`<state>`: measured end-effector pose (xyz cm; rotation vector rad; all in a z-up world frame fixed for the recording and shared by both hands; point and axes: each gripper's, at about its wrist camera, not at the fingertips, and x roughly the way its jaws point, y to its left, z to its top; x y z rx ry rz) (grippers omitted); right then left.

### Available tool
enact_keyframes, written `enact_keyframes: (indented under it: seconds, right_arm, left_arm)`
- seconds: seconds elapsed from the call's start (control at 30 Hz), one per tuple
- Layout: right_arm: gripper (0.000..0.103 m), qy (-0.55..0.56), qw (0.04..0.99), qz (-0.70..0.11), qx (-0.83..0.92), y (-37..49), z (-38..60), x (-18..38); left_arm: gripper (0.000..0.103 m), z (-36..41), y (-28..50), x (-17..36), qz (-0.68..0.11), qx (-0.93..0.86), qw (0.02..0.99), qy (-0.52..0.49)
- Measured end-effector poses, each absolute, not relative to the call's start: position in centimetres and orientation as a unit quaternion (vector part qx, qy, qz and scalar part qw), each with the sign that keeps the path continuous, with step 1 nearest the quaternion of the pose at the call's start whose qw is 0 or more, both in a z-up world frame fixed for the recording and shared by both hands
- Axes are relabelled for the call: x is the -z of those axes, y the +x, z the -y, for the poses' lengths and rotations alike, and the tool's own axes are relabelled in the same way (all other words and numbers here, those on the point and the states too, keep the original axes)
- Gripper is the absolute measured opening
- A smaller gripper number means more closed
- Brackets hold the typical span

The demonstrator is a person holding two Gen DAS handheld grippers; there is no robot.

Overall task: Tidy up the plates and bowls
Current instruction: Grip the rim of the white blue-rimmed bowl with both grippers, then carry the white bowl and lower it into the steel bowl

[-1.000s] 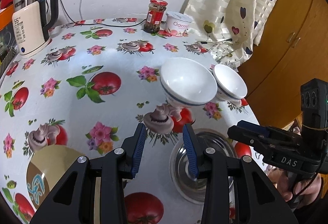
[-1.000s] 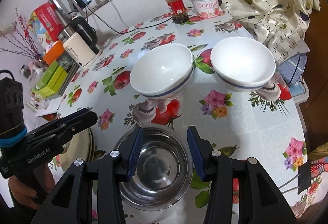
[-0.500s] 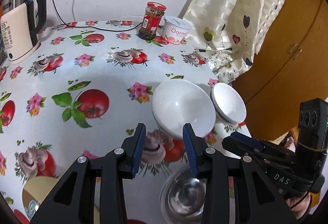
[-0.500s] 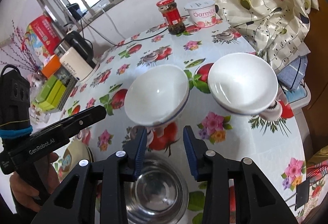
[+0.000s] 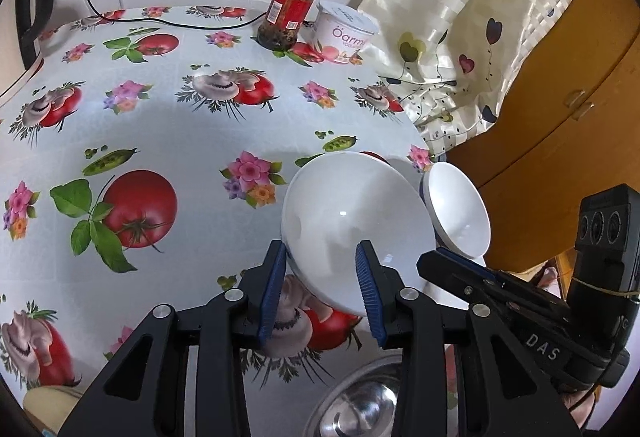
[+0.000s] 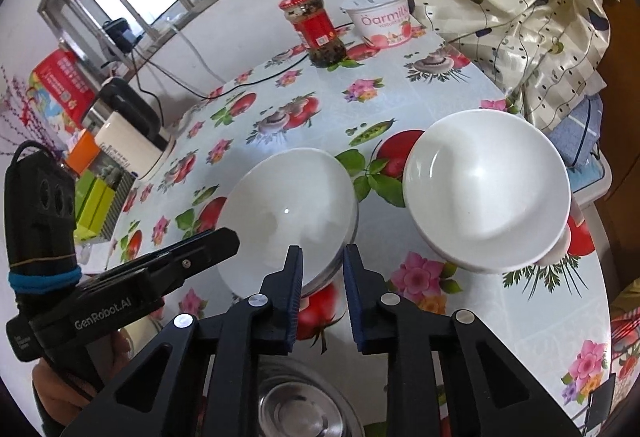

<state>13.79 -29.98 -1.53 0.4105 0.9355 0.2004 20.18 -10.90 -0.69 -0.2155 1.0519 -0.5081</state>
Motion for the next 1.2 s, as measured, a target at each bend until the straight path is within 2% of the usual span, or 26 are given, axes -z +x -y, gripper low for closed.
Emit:
enact_keyframes:
  seconds: [0.2,0.5,1.2]
  right_arm:
    - [0.018,0.2,0.864,-0.452,-0.089,14.5,30.3,2.0]
    - [0.019,0.189,0.864,-0.458,-0.084,15.1,30.3,2.2]
    - [0.019,0.178,0.878,-0.432,-0.101,10.3,29.4,-1.8]
  left_arm:
    - [0.024,10.5,21.0,1.6,-0.506,0.237,0.822,-0.108]
    - [0.024,11.0,20.8,1.9,-0.508,0.231,0.824,-0.099]
    - [0.024,10.0,15.7,-2.2,-0.473,0.229,0.846,-0.088]
